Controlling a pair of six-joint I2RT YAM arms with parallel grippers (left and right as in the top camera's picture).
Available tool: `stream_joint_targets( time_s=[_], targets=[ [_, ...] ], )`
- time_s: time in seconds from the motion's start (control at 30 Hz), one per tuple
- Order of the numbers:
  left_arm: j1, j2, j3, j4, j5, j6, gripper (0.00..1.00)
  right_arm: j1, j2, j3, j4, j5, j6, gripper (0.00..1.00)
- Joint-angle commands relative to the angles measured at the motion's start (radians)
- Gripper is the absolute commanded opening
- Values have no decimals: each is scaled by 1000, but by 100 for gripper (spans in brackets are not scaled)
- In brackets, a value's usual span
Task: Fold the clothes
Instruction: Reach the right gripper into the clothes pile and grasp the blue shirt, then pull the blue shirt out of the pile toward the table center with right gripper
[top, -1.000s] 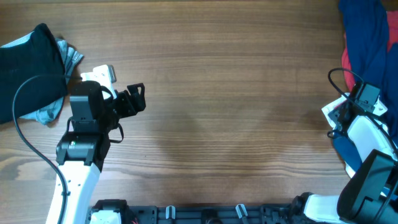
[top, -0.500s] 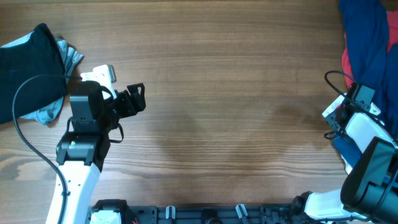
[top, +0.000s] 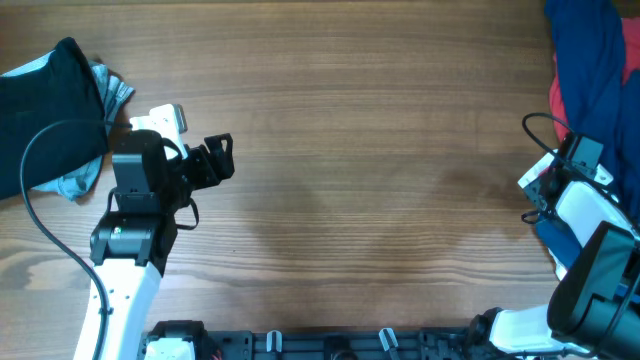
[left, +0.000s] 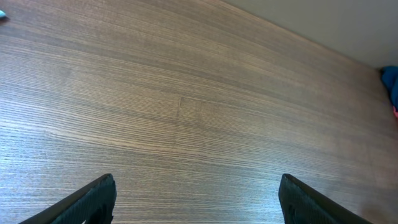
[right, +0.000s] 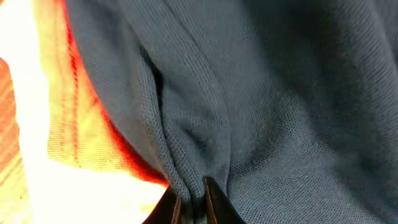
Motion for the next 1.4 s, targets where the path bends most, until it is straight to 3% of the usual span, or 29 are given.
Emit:
stream_joint_targets(
  time_s=[0.0,0.43,0.53,0.6,1.0,1.03,1.13,1.37],
  targets=[
    [6,0,17,3,-9,-1,84,-2,-24,13,11,-9,0,16],
    [6,0,17,3,-8,-2,84,-2,-85,22,16,-9,-26,16],
    [6,0,17,3,-8,-2,83,-2,-85,21,3,-10,-26,10],
    [6,0,17,3,-8,-2,83,-2,-85,16,3,-49,-26,27],
    [6,0,16,3,-9,-1,84,-2,-32,-24,14,-57,-25,31],
    [6,0,16,3,-9,-1,84,-2,-22,-24,14,-57,-24,30],
    [6,0,17,3,-9,-1,84,-2,-21,-24,14,-53,-23,4],
    [6,0,16,3,-9,-1,84,-2,-159,29,-36,-55,-65,4]
  ],
)
